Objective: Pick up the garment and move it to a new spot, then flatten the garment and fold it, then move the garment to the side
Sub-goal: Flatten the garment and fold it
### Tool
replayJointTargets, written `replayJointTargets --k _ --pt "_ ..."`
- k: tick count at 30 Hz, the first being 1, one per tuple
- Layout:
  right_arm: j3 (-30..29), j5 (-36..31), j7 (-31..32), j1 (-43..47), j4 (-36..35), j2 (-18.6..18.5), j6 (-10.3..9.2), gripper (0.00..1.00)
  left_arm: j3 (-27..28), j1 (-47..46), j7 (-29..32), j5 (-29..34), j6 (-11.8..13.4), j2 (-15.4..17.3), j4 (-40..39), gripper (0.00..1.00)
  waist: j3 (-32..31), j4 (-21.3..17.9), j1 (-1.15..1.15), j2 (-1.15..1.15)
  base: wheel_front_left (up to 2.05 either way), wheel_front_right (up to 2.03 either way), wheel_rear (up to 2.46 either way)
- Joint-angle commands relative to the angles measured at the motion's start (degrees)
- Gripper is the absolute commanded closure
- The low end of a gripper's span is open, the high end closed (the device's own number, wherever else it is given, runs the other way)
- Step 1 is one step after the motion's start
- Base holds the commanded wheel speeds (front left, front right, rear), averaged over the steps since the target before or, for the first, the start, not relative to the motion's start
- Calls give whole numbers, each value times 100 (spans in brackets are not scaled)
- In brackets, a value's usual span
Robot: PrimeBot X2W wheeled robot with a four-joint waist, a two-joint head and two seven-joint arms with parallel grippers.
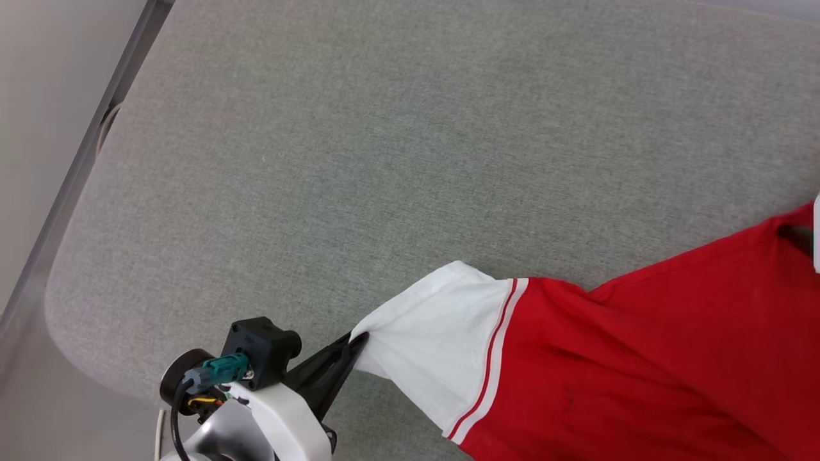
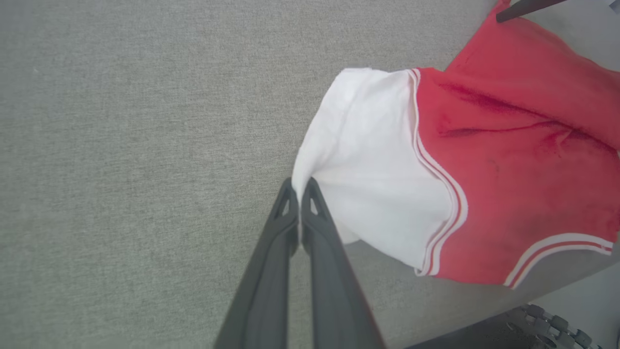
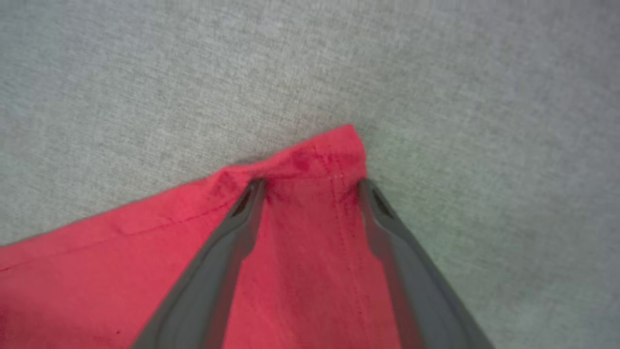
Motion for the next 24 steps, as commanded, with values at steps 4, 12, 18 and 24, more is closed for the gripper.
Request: replayJointTargets --k 4,12,18,24 --pt "264 -16 57 247 352 14 -3 0 -17 -100 -63 25 -47 -41 78 100 89 118 0 0 0 0 0" --pt "375 61 -415 274 451 -52 -4 100 13 -110 -115 -9 -59 -26 157 100 1 98 0 0 0 0 0" --pt "380 126 -1090 -61 523 -71 -6 100 102 -85 -192 -1 -8 38 156 100 -225 -56 0 0 0 0 0" --pt "521 338 -1953 -321 637 -124 -5 100 325 -102 -391 46 122 111 95 100 -594 -342 0 0 0 0 0"
